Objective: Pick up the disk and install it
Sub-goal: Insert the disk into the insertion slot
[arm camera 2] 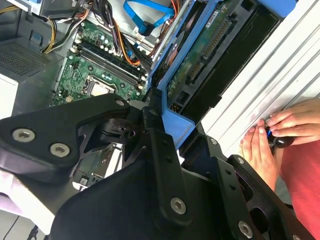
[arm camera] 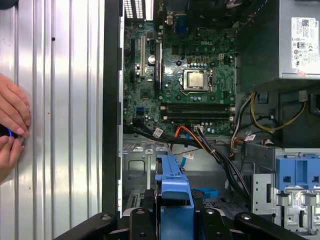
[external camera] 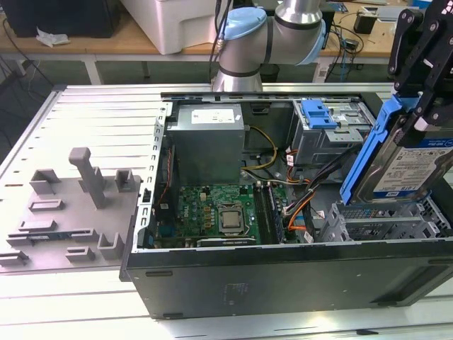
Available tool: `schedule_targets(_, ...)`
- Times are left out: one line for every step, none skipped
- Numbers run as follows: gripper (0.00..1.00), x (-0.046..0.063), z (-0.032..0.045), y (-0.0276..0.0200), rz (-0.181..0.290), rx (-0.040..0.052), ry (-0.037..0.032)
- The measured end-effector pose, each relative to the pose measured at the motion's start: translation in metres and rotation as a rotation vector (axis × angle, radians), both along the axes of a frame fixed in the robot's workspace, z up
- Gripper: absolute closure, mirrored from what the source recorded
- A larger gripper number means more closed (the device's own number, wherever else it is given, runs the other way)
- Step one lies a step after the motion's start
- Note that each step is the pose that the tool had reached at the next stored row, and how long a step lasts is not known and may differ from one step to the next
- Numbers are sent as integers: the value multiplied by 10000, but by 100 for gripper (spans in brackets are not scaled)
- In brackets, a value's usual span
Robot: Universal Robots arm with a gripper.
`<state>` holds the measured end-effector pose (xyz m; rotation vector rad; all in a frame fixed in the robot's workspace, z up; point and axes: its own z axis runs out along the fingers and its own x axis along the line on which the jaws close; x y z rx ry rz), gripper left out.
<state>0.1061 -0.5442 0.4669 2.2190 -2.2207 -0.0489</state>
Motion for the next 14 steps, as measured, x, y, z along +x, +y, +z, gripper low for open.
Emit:
schedule_targets(63, 0, -2, -1, 11, -1, 0)
schedule_targets(63, 0, -5, -2, 21, 0, 0)
schedule_targets(63, 0, -8, -3, 33, 1, 0)
schedule_targets(63, 0, -10, -5, 44, 0, 0)
schedule_targets(63, 0, -13, -6, 57, 0, 0)
schedule_targets(63, 0, -15, -7, 66, 0, -1)
schedule_targets(63, 0, -18, -8, 74, 0, 0)
schedule_targets(63, 0, -19, -9, 78, 0, 0)
schedule_targets(63, 0, -23, -11, 81, 0, 0)
schedule_targets(63, 0, -26, -14, 82, 0, 0)
schedule_targets(63, 0, -27, -15, 83, 0, 0)
schedule_targets(63, 0, -28, -16, 82, 0, 0)
schedule_targets(63, 0, -29, -16, 82, -1, 0)
schedule_targets(63, 0, -31, -17, 82, 0, 0)
